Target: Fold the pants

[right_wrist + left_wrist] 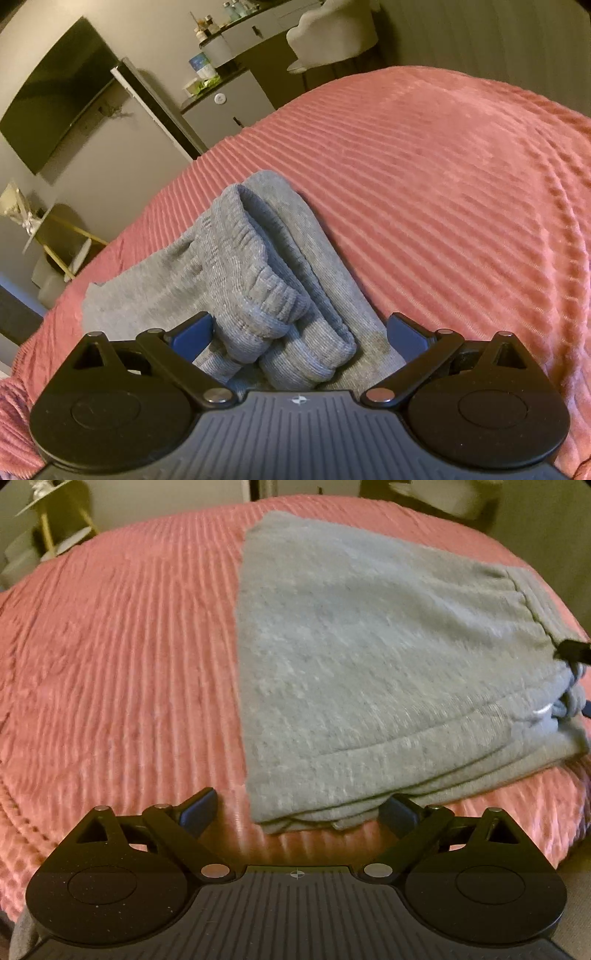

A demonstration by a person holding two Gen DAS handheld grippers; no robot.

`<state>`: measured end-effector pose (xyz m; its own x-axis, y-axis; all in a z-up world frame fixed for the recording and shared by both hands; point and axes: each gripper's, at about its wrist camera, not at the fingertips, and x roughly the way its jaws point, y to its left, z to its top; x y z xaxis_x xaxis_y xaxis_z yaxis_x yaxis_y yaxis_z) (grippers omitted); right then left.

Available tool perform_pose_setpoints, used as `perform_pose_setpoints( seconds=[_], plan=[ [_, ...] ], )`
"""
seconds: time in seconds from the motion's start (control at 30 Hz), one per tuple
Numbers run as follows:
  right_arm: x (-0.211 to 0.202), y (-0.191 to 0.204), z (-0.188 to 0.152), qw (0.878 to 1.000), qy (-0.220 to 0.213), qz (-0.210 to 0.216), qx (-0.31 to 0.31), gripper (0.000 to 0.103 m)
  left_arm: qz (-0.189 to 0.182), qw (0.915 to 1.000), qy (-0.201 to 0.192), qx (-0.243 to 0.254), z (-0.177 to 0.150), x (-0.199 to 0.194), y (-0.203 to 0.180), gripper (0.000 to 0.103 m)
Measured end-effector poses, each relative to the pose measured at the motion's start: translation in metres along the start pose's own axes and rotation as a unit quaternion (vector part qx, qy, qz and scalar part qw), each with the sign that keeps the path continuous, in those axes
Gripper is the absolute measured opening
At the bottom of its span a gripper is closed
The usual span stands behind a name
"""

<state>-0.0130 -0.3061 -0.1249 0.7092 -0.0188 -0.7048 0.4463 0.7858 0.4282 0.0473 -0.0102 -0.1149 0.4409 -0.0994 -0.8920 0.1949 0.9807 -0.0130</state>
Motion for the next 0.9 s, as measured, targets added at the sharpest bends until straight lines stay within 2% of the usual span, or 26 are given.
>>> perform_pose_setpoints(
  seconds=[0.07, 0.37, 0.4, 0.47, 0.5, 0.57, 0.67, 0.77, 0.83, 0.9],
  plan=[
    [-0.001, 0.003, -0.001, 1.0, -0.003, -0.005, -0.007, 0.1, 0.007, 1.0, -0.005, -0.006, -0.001, -0.003, 0.005, 0.098],
    [0.005, 0.01, -0.001, 0.999, 0.011, -0.027, -0.031, 0.1, -0.023, 0.9989, 0.011, -0.04, 0.004, -0.007, 0.033, 0.098],
    [0.004, 0.01, -0.001, 0.999, 0.013, -0.026, -0.032, 0.1, -0.02, 0.9989, 0.01, -0.042, 0.004, -0.009, 0.038, 0.098],
    [0.005, 0.009, 0.002, 0.999, 0.02, -0.024, -0.032, 0.1, 0.027, 0.9988, -0.004, -0.042, 0.006, -0.019, 0.052, 0.1],
    [0.006, 0.009, 0.003, 0.999, 0.026, -0.019, -0.032, 0.1, 0.03, 0.9987, -0.011, -0.039, 0.008, -0.023, 0.059, 0.101],
    [0.008, 0.01, 0.008, 0.998, 0.043, -0.015, -0.042, 0.1, 0.006, 0.9989, -0.023, -0.04, 0.011, -0.03, 0.068, 0.101],
    [0.011, 0.021, 0.018, 0.993, 0.053, -0.025, -0.104, 0.1, 0.031, 0.9992, -0.026, 0.004, 0.02, -0.031, 0.055, 0.101],
    [0.012, 0.035, 0.025, 0.979, 0.057, -0.032, -0.193, 0.1, 0.055, 0.996, -0.026, 0.065, 0.019, -0.034, 0.043, 0.101],
    [0.014, 0.039, 0.028, 0.971, 0.066, -0.027, -0.226, 0.1, 0.053, 0.9946, -0.028, 0.085, 0.018, -0.037, 0.041, 0.101],
    [0.018, 0.038, 0.034, 0.967, 0.081, -0.014, -0.24, 0.1, 0.037, 0.9957, -0.019, 0.083, 0.017, -0.04, 0.053, 0.101]
  ],
)
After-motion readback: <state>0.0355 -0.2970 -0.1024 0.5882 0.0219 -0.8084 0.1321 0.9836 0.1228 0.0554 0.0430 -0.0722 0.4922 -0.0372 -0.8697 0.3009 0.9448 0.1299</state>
